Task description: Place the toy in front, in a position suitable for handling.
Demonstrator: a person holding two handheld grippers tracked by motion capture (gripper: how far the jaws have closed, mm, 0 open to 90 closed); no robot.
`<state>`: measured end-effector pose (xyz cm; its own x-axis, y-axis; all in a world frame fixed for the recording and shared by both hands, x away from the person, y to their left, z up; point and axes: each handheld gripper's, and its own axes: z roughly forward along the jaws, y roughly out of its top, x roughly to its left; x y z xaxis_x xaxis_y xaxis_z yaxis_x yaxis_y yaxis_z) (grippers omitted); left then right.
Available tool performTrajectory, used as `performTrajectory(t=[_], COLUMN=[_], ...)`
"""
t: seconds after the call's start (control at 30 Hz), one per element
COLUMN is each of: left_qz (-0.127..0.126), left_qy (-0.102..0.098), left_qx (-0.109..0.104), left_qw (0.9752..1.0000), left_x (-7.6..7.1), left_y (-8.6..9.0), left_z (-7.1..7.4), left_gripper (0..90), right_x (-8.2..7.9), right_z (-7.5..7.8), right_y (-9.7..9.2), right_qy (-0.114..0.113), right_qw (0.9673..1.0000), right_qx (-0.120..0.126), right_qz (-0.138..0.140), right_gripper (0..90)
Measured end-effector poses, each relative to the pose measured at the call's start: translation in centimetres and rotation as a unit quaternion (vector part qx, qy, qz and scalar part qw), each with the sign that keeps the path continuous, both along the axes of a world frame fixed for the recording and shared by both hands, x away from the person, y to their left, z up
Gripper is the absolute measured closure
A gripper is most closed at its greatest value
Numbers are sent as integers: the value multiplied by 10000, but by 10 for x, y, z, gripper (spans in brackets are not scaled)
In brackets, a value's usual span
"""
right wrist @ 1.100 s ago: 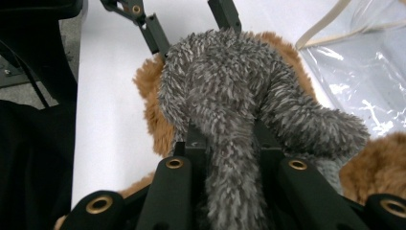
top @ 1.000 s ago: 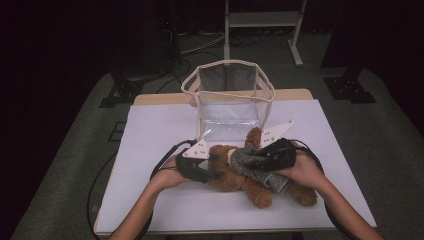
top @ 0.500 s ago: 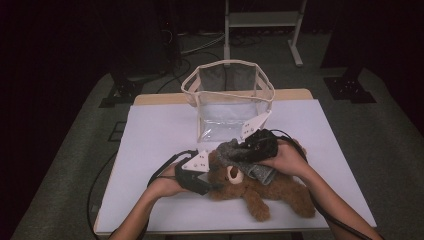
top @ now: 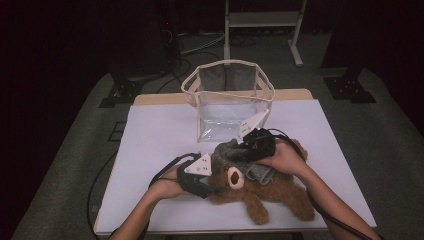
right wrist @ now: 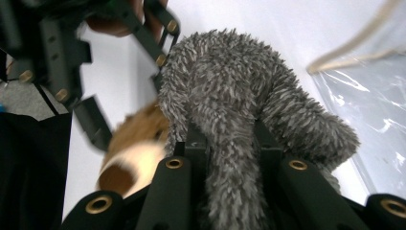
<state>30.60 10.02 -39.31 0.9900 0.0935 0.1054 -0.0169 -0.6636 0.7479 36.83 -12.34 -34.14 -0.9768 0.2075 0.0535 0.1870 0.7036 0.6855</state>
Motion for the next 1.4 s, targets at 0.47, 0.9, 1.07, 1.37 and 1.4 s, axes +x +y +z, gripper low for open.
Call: performTrajectory(t=[0.47, 0.9, 1.07, 1.37, 1.4], left_qz=[88, 854, 896, 961, 904], left_qy=[-23, -33, -39, 256, 330], left_qx=[-77, -279, -340, -353, -397], left_qw=[9999, 9960, 9954, 9944, 9946], left_x=[9, 43, 43, 40, 40], left_y=[4, -6, -2, 13, 11], left_z=[-2, 4, 7, -7, -9], left_gripper=[430, 412, 390, 411, 411], right_x=[4, -24, -20, -14, -14], right_z=[-7, 9, 3, 10, 10], right_y=[-11, -43, -40, -38, -38], right_qy=[79, -213, -188, -165, -165], right_qw=[9998, 9992, 9993, 9991, 9991], right_qx=[-86, 249, 181, 218, 218], right_qz=[-164, -248, -283, -323, -323], right_gripper=[735, 735, 736, 737, 737])
